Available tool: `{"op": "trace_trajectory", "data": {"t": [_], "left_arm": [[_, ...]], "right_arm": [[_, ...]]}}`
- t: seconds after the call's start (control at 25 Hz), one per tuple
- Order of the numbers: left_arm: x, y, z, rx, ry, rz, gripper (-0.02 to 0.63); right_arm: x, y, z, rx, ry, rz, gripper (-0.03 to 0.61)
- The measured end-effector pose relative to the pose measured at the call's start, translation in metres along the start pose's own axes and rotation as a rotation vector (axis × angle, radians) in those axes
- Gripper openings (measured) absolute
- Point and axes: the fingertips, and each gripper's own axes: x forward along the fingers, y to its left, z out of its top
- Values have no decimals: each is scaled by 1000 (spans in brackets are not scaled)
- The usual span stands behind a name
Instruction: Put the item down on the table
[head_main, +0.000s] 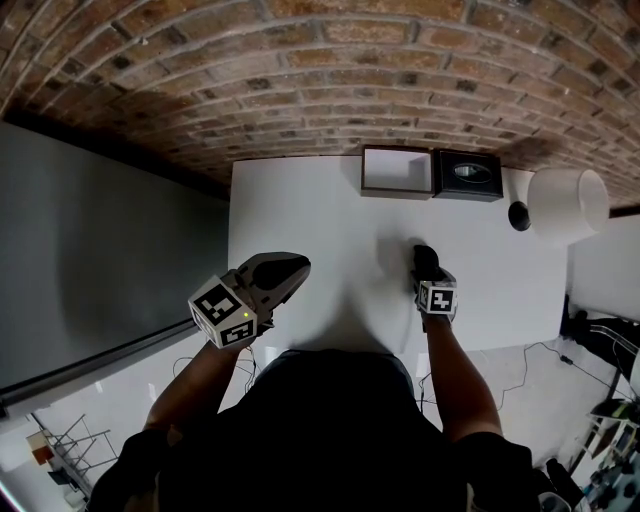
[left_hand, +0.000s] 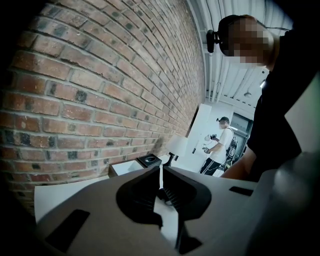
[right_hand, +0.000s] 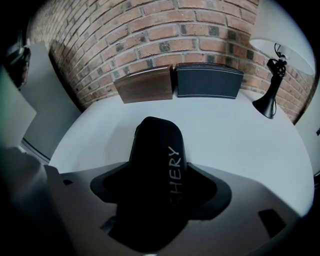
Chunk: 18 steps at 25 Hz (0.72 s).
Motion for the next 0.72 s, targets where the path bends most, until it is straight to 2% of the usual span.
{"op": "trace_trajectory", "data": {"t": [0.72], "left_arm": [[-5,-3,-6,-3,5,-11,37]], "right_arm": [[2,6,1,-3,1,22,400]]}}
